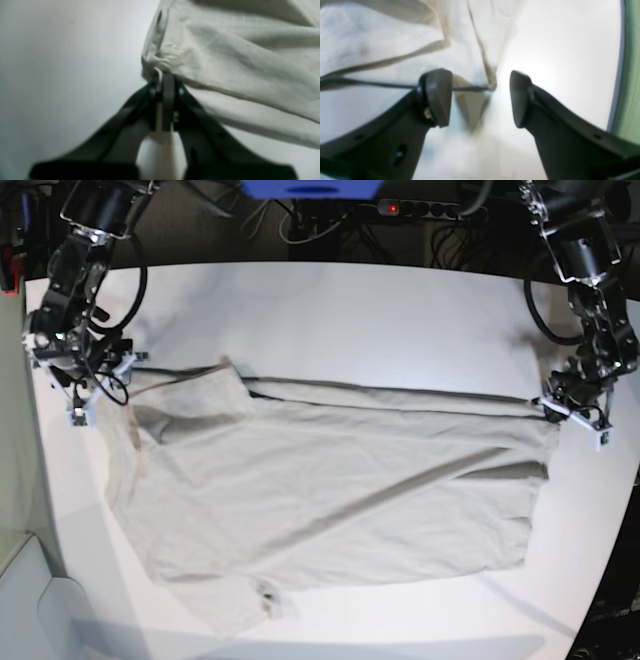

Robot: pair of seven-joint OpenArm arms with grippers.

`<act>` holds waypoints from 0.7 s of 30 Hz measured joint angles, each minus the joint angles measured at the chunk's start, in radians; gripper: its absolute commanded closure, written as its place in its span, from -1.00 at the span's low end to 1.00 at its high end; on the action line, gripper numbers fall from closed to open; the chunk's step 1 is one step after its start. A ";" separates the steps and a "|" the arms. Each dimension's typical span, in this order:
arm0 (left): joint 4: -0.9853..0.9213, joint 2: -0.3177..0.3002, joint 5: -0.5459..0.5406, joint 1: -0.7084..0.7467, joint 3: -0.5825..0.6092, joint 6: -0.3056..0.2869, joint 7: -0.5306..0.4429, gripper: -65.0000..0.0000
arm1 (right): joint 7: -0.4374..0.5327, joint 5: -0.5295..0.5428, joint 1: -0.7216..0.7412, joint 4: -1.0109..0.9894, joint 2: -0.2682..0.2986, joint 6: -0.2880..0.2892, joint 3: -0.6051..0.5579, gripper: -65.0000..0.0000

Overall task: Layout the t-shirt on the table in an organized manner, then fold the t-shirt properly
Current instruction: 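Regrasp the folded shirt edge with the right gripper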

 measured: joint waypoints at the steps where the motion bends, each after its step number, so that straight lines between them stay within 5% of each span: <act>1: 0.000 0.000 0.000 0.000 0.000 0.000 0.000 1.00 | 0.000 0.000 0.000 0.000 0.000 0.000 0.000 -0.08; 12: 0.000 0.000 0.000 0.000 0.000 0.000 0.000 1.00 | 0.000 0.000 0.001 0.000 0.000 0.000 -0.003 1.00; 21: 0.000 0.000 0.000 0.000 0.000 0.000 0.000 1.00 | 0.000 0.000 0.001 0.003 0.000 0.000 -0.002 1.00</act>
